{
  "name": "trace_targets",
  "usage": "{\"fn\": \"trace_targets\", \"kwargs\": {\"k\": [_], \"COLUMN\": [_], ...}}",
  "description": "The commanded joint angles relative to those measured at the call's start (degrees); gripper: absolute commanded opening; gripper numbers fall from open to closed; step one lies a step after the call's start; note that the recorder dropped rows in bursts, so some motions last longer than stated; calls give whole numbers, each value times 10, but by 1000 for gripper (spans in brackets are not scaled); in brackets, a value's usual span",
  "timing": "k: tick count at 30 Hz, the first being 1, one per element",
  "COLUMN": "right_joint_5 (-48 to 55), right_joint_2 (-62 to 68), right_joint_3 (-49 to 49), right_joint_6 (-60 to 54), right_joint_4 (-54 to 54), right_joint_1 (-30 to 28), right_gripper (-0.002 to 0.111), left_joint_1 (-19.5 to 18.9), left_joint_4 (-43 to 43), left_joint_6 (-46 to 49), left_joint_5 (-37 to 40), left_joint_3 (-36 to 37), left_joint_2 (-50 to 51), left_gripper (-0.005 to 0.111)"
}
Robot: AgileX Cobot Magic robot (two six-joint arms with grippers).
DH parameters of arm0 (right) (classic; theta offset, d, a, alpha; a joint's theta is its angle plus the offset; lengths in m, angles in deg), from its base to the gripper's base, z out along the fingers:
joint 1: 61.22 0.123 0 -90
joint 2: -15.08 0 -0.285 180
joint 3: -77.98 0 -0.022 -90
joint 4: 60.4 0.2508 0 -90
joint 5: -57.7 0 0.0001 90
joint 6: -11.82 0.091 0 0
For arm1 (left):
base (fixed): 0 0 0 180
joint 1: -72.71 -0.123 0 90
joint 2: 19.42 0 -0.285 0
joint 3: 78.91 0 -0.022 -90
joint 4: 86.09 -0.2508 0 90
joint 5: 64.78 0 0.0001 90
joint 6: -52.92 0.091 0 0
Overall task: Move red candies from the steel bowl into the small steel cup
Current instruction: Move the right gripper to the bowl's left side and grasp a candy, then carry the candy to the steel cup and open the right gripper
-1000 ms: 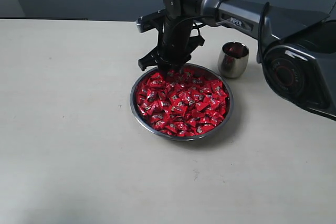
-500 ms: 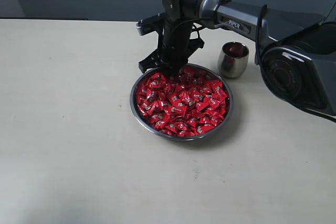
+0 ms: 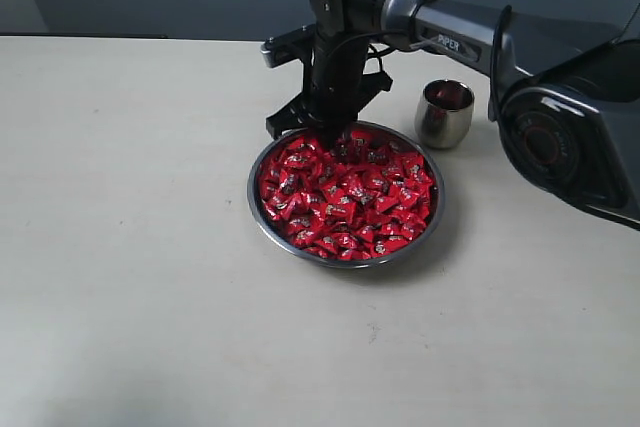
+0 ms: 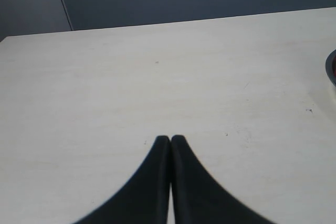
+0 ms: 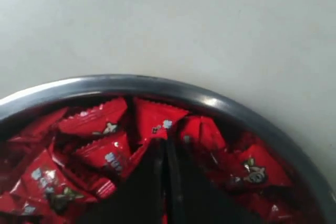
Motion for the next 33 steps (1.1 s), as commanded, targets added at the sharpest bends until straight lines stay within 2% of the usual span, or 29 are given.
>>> {"fn": "trace_targets", "kwargs": {"k": [1, 11, 20, 23, 28, 33], "right_joint_5": [7, 28, 47, 47, 40, 36], "right_joint_2": [-40, -85, -123, -130, -132, -114], "right_joint_3": [2, 2, 2, 2, 0, -4], "right_joint_6": [-3, 32, 35, 35, 4, -20], "right_joint_4": [-11, -87, -92, -77, 24, 56], "right_joint_1": [-1, -9, -103, -146, -207, -216], "right_gripper": [-1, -1, -1, -1, -1, -1], "left_joint_1": [0, 0, 0, 0, 0, 0], "left_joint_4": [-1, -1, -1, -1, -1, -1], "left_joint_6": [-2, -2, -2, -2, -2, -2], "left_joint_5": [-5, -5, -5, -5, -5, -5], "left_joint_3": [-5, -5, -5, -5, -5, -5], "left_joint_2": [-3, -3, -3, -3, -3, -3], "left_gripper": [0, 0, 0, 0, 0, 0]}}
